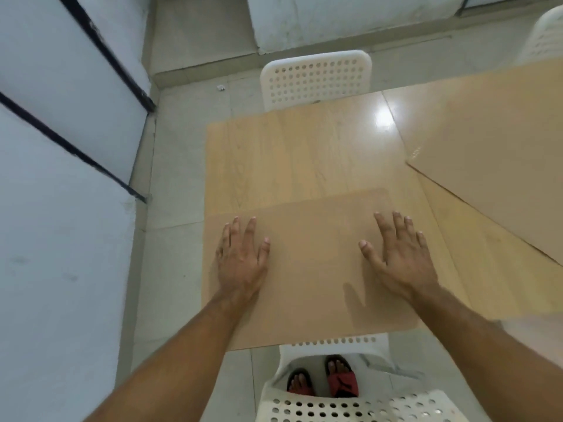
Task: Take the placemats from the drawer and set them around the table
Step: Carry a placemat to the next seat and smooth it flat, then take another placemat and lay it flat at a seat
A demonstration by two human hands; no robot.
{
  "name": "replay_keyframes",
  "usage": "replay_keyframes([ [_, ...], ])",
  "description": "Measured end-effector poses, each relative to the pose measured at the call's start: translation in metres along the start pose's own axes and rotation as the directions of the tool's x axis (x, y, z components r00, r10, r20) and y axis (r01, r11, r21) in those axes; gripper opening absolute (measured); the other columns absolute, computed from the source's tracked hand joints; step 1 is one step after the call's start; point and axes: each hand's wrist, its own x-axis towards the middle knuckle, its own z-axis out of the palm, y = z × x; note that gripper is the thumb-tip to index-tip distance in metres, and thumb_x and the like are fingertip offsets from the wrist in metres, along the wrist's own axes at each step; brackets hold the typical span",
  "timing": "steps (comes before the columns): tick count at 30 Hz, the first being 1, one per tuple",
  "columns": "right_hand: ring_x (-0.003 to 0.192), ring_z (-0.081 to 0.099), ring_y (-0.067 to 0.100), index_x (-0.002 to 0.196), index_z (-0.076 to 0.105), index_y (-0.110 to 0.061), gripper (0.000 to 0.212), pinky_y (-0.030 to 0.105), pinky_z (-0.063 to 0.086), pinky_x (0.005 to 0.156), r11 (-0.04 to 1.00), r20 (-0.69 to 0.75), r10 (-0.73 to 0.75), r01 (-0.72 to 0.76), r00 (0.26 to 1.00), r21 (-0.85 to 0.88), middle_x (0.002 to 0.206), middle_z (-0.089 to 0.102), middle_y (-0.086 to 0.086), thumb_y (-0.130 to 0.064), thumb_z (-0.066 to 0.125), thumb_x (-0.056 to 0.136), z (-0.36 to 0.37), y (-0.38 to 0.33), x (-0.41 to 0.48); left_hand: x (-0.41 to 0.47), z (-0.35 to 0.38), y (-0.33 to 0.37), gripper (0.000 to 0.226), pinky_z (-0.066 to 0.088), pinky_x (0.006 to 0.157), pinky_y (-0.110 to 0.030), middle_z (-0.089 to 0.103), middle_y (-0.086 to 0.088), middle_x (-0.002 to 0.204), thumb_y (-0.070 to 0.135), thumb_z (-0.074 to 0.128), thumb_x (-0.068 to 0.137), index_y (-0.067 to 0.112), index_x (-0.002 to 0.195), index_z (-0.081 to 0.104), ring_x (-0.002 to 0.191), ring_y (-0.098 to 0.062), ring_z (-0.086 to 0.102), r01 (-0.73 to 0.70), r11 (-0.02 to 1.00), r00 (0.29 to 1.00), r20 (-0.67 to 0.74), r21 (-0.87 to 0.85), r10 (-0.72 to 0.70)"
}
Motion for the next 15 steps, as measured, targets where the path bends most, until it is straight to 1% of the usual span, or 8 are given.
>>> replay_keyframes([
  [3, 0.155, 0.007, 0.024, 0.160, 0.013, -0.035, 0.073, 0.045, 0.011, 0.124, 0.975, 0.001, 0.116, -0.114, 0.993, 0.190, 0.168, 0.012, 0.006, -0.069, 0.024, 0.096, -0.011, 0.018, -0.042, -0.019, -0.012, 0.032, 0.066, 0.024, 0.116, -0.051, 0.024, -0.005, 0.162, 0.059, 0.025, 0.094, 0.030, 0.152, 0.032, 0.150, -0.025, 0.016, -0.065, 0.997, 0.996, 0.050, -0.044, 0.067],
  [5, 0.153, 0.016, 0.023, 0.159, 0.022, -0.030, 0.072, 0.044, 0.018, 0.123, 0.919, -0.005, 0.215, -0.201, 0.977, 0.340, 0.166, 0.023, 0.007, -0.067, 0.027, 0.097, -0.026, 0.032, -0.069, -0.038, -0.015, 0.063, 0.065, 0.025, 0.116, -0.051, 0.026, -0.005, 0.161, 0.058, 0.027, 0.094, 0.028, 0.151, 0.035, 0.149, -0.025, 0.018, -0.133, 0.988, 0.986, 0.088, -0.082, 0.140],
  [6, 0.152, 0.020, 0.023, 0.158, 0.025, -0.028, 0.070, 0.042, 0.020, 0.122, 0.875, -0.002, 0.271, -0.246, 0.962, 0.418, 0.165, 0.027, 0.005, -0.064, 0.029, 0.099, -0.035, 0.041, -0.082, -0.049, -0.015, 0.081, 0.065, 0.026, 0.116, -0.050, 0.027, -0.005, 0.161, 0.057, 0.027, 0.093, 0.027, 0.150, 0.036, 0.149, -0.025, 0.019, -0.173, 0.980, 0.977, 0.104, -0.100, 0.184],
  [9, 0.146, 0.035, 0.025, 0.154, 0.036, -0.024, 0.062, 0.037, 0.028, 0.115, 0.707, -0.017, 0.442, -0.337, 0.897, 0.622, 0.159, 0.039, 0.004, -0.057, 0.036, 0.102, -0.065, 0.072, -0.115, -0.083, -0.009, 0.142, 0.063, 0.027, 0.116, -0.049, 0.029, -0.004, 0.160, 0.056, 0.028, 0.093, 0.027, 0.148, 0.040, 0.148, -0.024, 0.020, -0.293, 0.942, 0.936, 0.152, -0.161, 0.317],
  [11, 0.141, 0.042, 0.026, 0.149, 0.044, -0.021, 0.057, 0.033, 0.032, 0.109, 0.584, -0.028, 0.546, -0.356, 0.837, 0.729, 0.153, 0.046, 0.007, -0.053, 0.039, 0.103, -0.082, 0.100, -0.130, -0.106, -0.004, 0.185, 0.063, 0.026, 0.116, -0.048, 0.030, -0.004, 0.159, 0.057, 0.027, 0.093, 0.027, 0.147, 0.041, 0.148, -0.023, 0.020, -0.372, 0.909, 0.898, 0.174, -0.189, 0.404],
  [12, 0.138, 0.045, 0.026, 0.145, 0.049, -0.018, 0.054, 0.033, 0.033, 0.108, 0.526, -0.028, 0.589, -0.357, 0.808, 0.772, 0.150, 0.050, 0.008, -0.050, 0.040, 0.103, -0.090, 0.115, -0.137, -0.116, 0.000, 0.205, 0.063, 0.026, 0.116, -0.047, 0.030, -0.004, 0.159, 0.057, 0.025, 0.093, 0.027, 0.146, 0.041, 0.148, -0.023, 0.021, -0.406, 0.891, 0.877, 0.189, -0.204, 0.443],
  [14, 0.130, 0.051, 0.029, 0.135, 0.057, -0.015, 0.044, 0.039, 0.037, 0.110, 0.393, 0.004, 0.673, -0.362, 0.740, 0.846, 0.138, 0.058, 0.009, -0.043, 0.044, 0.104, -0.104, 0.149, -0.150, -0.137, 0.007, 0.250, 0.065, 0.028, 0.115, -0.047, 0.031, -0.003, 0.158, 0.058, 0.023, 0.091, 0.028, 0.146, 0.042, 0.147, -0.023, 0.022, -0.479, 0.849, 0.825, 0.216, -0.222, 0.522],
  [15, 0.123, 0.055, 0.030, 0.125, 0.062, -0.015, 0.037, 0.045, 0.041, 0.109, 0.316, 0.041, 0.702, -0.362, 0.711, 0.877, 0.130, 0.061, 0.009, -0.040, 0.046, 0.103, -0.109, 0.166, -0.154, -0.144, 0.011, 0.271, 0.065, 0.029, 0.114, -0.047, 0.033, -0.003, 0.157, 0.057, 0.024, 0.091, 0.027, 0.145, 0.043, 0.146, -0.024, 0.024, -0.510, 0.828, 0.801, 0.221, -0.234, 0.556],
])
